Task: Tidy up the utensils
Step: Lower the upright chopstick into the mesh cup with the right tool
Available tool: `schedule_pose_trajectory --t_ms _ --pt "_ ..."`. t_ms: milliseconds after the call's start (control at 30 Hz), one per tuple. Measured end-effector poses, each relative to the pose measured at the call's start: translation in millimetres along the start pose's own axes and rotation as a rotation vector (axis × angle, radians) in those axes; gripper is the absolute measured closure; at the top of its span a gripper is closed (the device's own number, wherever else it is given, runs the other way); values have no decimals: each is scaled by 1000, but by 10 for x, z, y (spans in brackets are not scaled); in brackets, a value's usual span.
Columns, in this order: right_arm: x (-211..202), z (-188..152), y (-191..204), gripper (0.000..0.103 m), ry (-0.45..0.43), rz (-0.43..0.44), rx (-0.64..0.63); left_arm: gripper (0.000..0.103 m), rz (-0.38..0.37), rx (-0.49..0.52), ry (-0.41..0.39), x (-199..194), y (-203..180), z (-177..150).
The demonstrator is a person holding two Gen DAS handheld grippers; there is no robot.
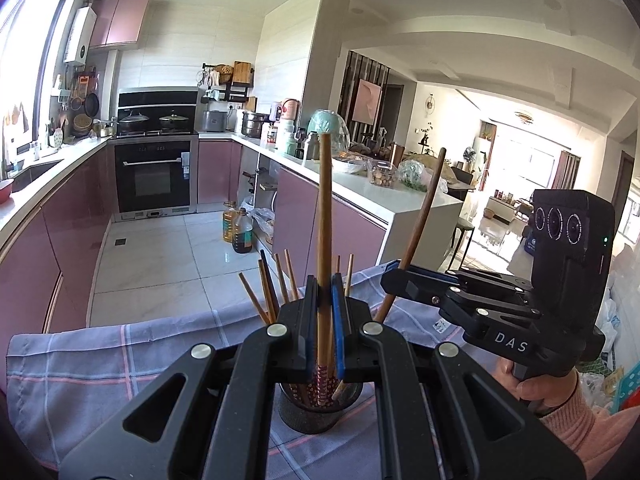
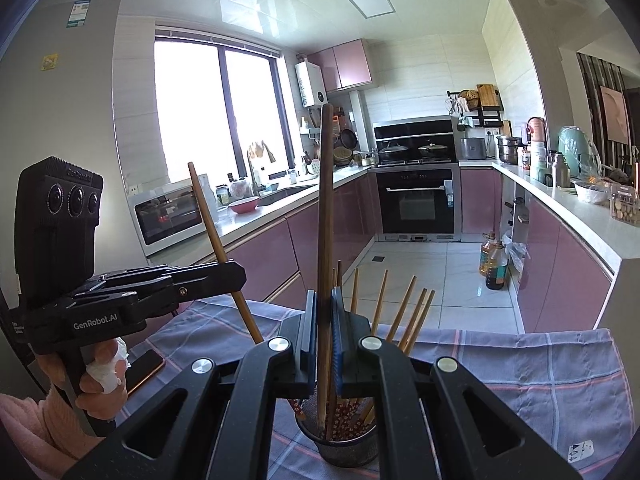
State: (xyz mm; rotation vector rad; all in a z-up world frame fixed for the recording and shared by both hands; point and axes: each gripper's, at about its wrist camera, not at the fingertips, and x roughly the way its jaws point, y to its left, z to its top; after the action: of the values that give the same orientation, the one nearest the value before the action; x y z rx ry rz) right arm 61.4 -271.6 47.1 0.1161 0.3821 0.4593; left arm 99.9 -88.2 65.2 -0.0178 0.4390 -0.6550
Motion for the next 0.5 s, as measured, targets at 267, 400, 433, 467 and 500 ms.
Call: schedule_pose_trajectory --t_ms 267,400,433,467,500 --pt "70 7 -3 97 13 -14 3 96 2 -12 19 68 52 1" --pt "110 4 -14 97 20 -18 6 96 -1 -15 30 102 81 14" --pt "118 2 -19 97 22 -20 6 96 -2 -16 31 111 83 20" --pt "124 1 -24 97 24 -22 6 96 -1 -16 34 115 84 14" --pt "129 0 -33 97 25 -22 8 96 -1 -17 36 116 105 26"
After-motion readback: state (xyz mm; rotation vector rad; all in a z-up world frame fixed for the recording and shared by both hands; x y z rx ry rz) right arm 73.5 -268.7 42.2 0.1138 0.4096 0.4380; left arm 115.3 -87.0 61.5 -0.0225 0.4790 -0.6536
